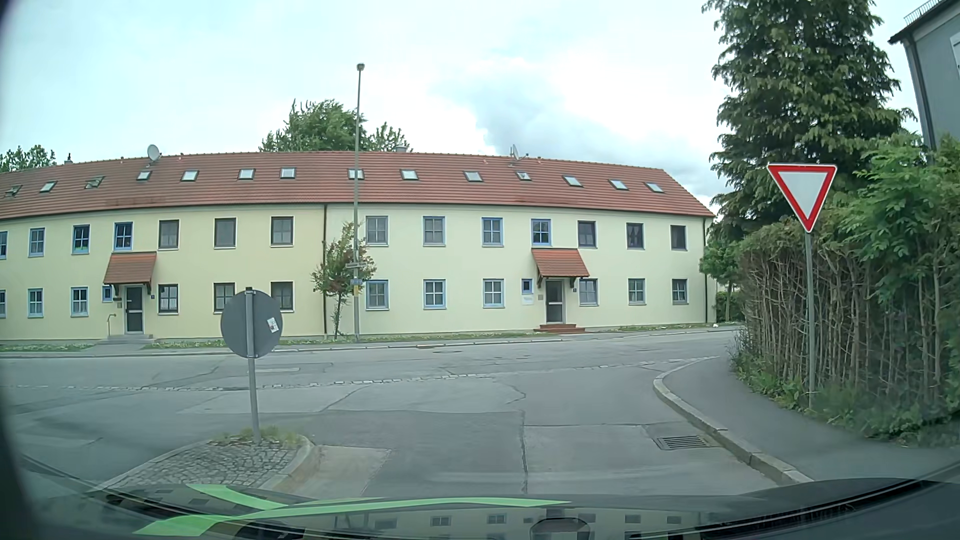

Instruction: Follow the waypoints while adhering to traffic rules and regulations

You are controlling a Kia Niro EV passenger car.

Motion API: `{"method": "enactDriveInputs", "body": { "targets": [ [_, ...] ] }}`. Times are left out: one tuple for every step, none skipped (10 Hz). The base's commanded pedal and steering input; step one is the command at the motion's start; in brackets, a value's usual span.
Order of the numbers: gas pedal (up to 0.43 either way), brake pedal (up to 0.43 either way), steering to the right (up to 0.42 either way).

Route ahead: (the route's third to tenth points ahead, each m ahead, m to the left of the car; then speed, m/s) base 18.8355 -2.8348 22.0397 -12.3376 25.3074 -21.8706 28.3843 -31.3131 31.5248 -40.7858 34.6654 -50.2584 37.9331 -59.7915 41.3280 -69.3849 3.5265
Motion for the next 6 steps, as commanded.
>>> {"method": "enactDriveInputs", "body": {
  "targets": [
    [0.0, 0.0, 0.007],
    [0.0, 0.0, 0.007],
    [0.0, 0.0, 0.007],
    [0.0, 0.0, 0.007],
    [0.0, 0.0, 0.007],
    [0.0, 0.0, 0.007]
  ]
}}
